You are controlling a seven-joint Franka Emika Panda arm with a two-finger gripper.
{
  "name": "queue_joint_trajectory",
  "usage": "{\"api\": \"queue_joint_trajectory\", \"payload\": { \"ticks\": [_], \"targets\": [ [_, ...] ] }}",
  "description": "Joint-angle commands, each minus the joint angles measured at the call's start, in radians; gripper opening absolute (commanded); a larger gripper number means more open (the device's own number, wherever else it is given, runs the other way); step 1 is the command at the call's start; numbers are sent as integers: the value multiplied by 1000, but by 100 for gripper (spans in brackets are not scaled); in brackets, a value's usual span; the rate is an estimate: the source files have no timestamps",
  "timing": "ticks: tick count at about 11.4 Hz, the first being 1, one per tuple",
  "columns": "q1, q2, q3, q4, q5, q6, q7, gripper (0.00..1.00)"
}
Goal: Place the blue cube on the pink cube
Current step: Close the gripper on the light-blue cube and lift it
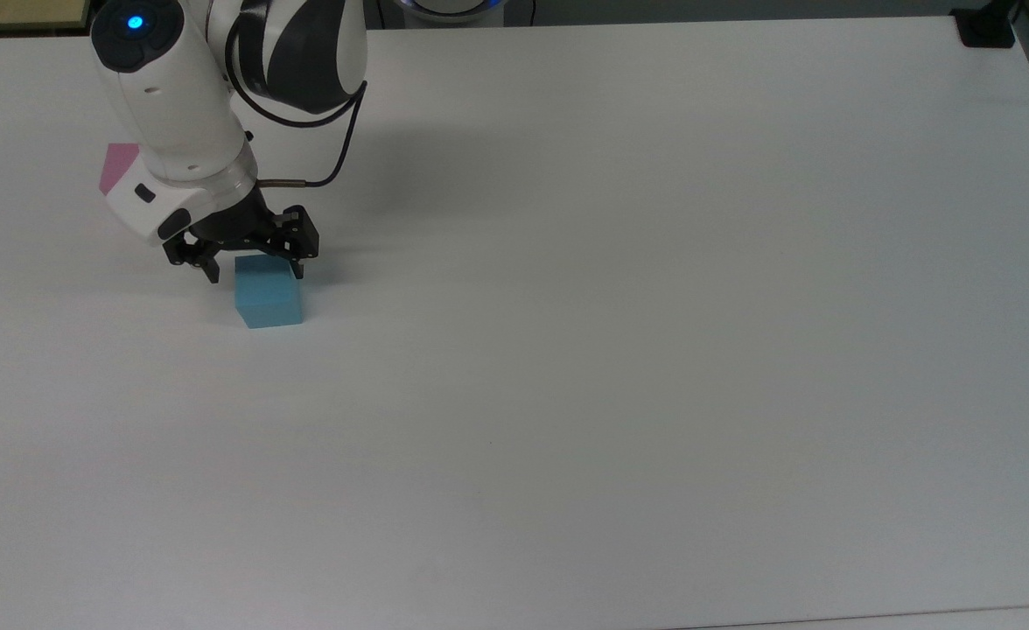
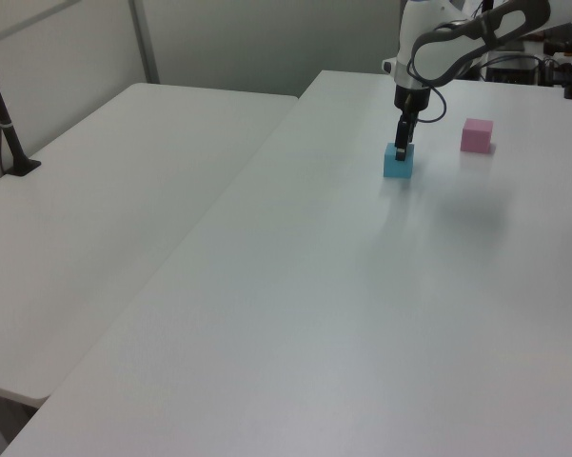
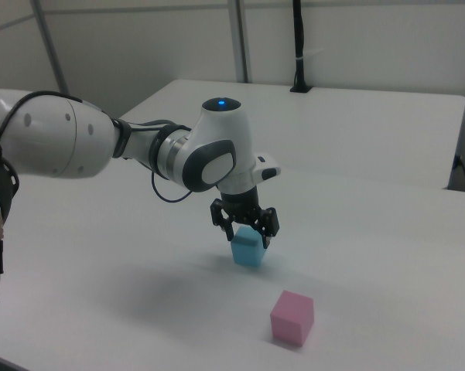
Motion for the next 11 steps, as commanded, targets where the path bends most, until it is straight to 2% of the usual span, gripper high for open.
{"api": "queue_joint_trajectory", "payload": {
  "ticks": [1,2,3,4,8,11],
  "targets": [
    [25,-17,-8,-30,-23,28,84,30],
    [36,-17,-8,-28,-27,32,145,28],
    [38,-17,-6,-28,-30,40,160,21],
    [39,-21,-6,-28,-29,39,160,20],
    [18,-85,-9,-39,-29,11,161,20],
    [-27,-188,-32,-39,-29,-129,143,21]
  ]
}}
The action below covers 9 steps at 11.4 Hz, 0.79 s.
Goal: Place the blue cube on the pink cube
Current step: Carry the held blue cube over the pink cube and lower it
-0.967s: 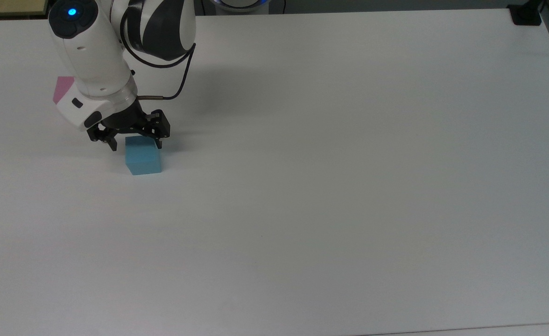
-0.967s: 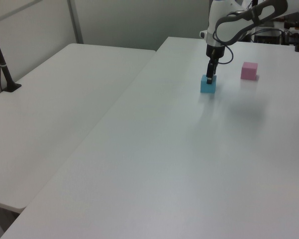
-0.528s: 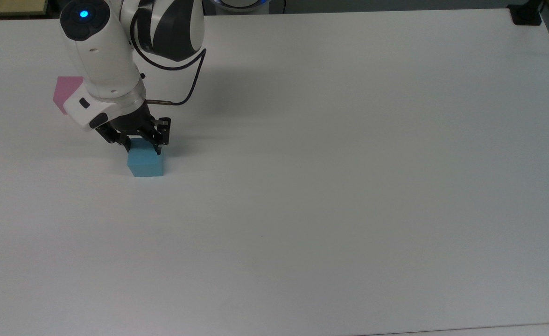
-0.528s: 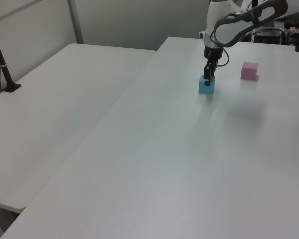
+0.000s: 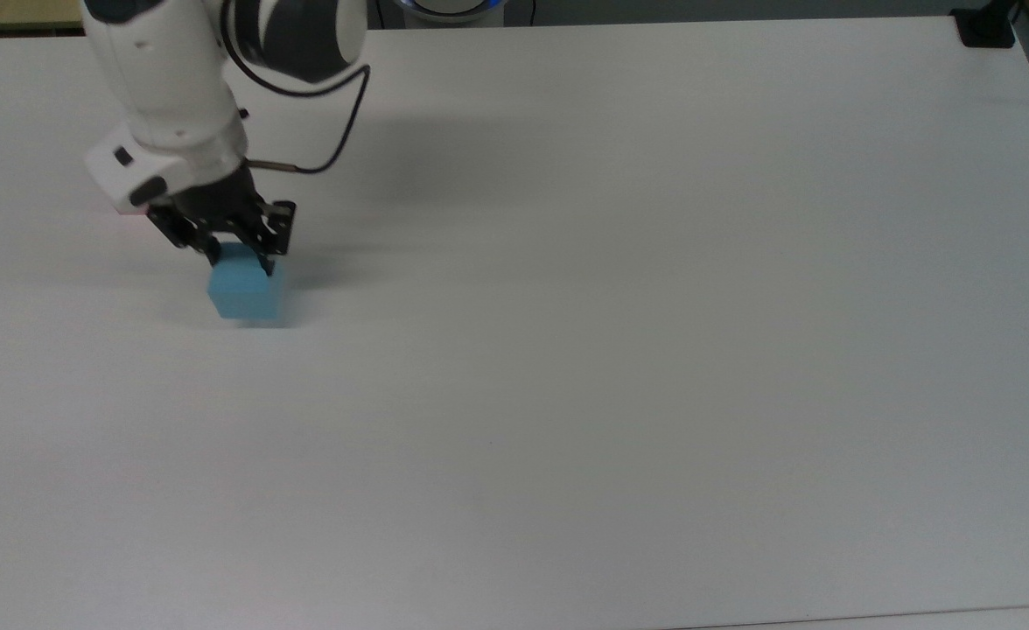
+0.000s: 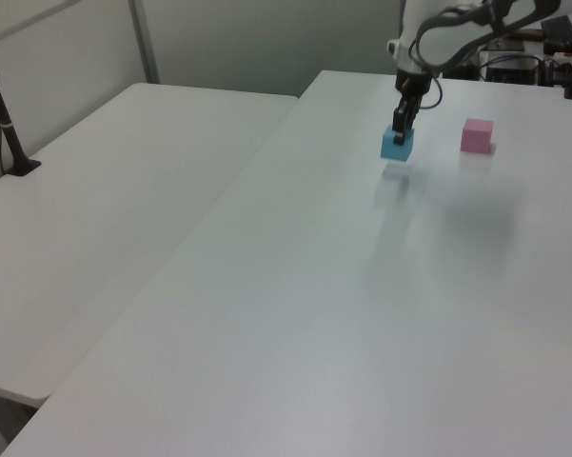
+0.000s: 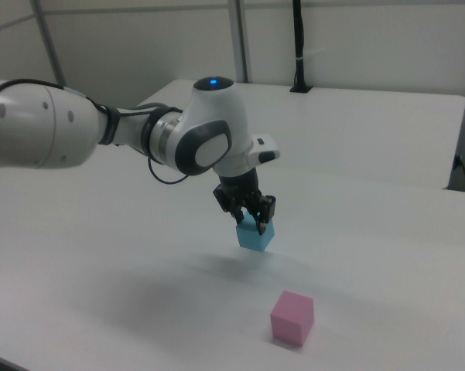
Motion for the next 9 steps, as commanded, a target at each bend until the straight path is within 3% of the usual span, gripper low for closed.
{"api": "queue_joint_trajectory", "payload": {
  "ticks": [1,5,9],
  "targets": [
    [-56,-154,-25,-40,-16,-158,-16,21],
    [-194,-245,-28,-73,-4,-239,-201,21],
    [-217,-257,-83,-148,-2,-166,-292,21]
  ]
}}
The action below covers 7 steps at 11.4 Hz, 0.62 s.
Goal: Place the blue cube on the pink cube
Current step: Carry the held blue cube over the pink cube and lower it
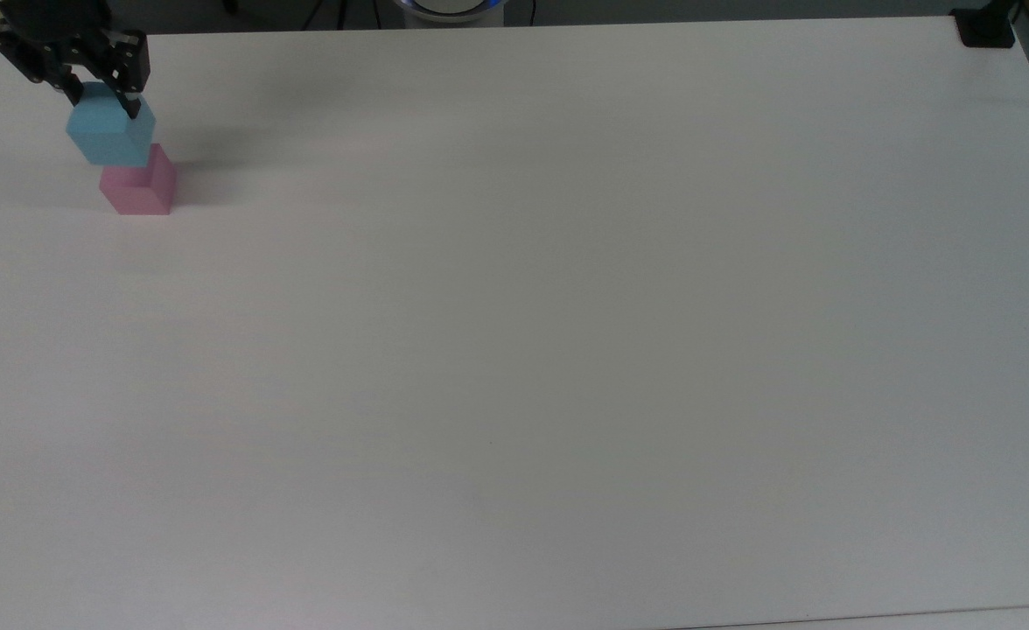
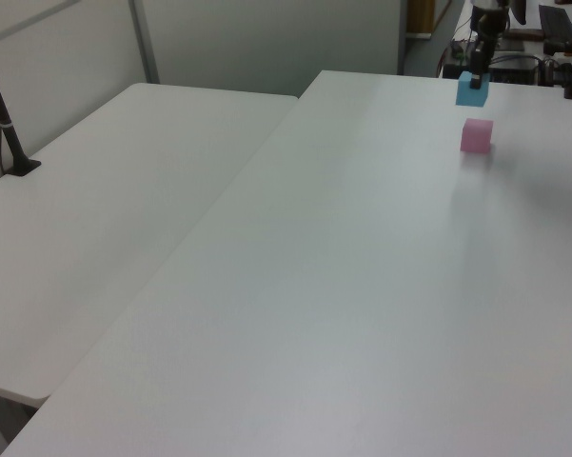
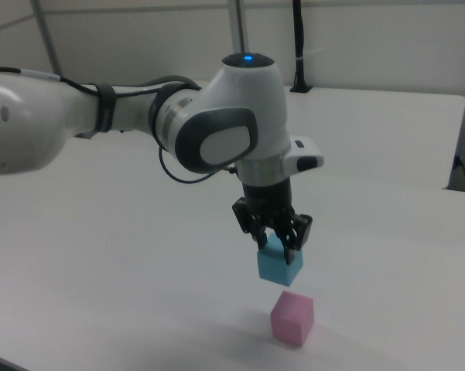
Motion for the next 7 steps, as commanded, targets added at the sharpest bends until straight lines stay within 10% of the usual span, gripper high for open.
{"api": "queue_joint_trajectory", "payload": {
  "ticks": [1,7],
  "targets": [
    [5,-52,-39,-127,-1,125,-64,21],
    [-9,-52,-42,-210,-1,253,-68,21]
  ]
}}
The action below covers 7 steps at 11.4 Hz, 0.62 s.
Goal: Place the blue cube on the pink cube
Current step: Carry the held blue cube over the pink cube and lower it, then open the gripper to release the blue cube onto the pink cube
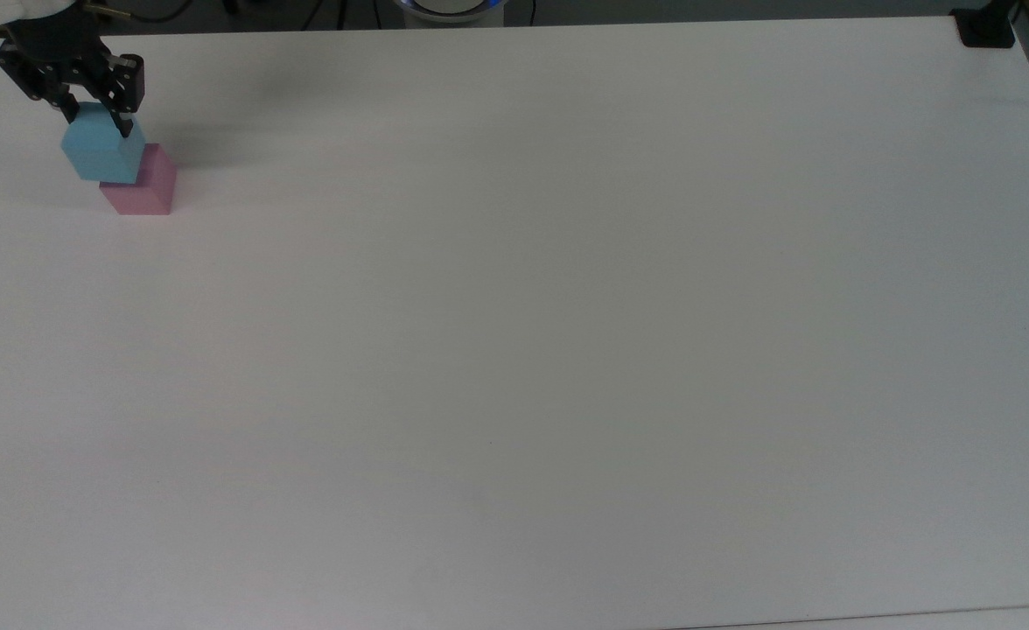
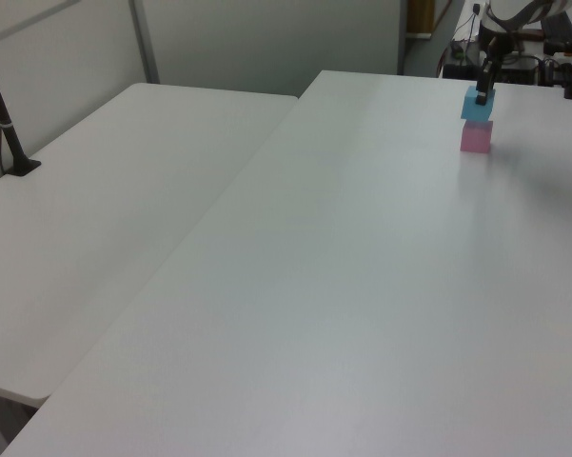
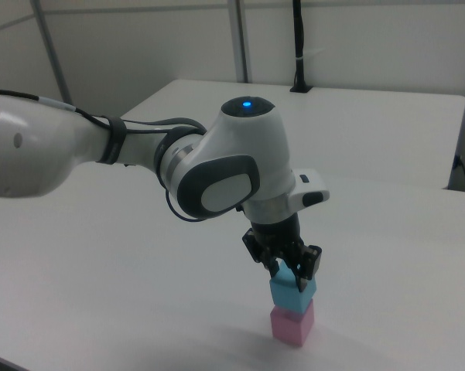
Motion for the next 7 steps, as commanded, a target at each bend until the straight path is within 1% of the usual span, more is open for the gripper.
{"api": "queue_joint_trajectory", "payload": {
  "ticks": [1,4,5,6,7],
  "targets": [
    [-2,-48,-3,-65,-2,27,-34,21],
    [-4,-48,-3,-77,-2,27,-48,22],
    [-4,-48,-3,-82,-2,27,-48,25],
    [-5,-48,-5,-83,-2,27,-48,25],
    [-5,-48,-5,-83,-2,27,-48,31]
  ]
}}
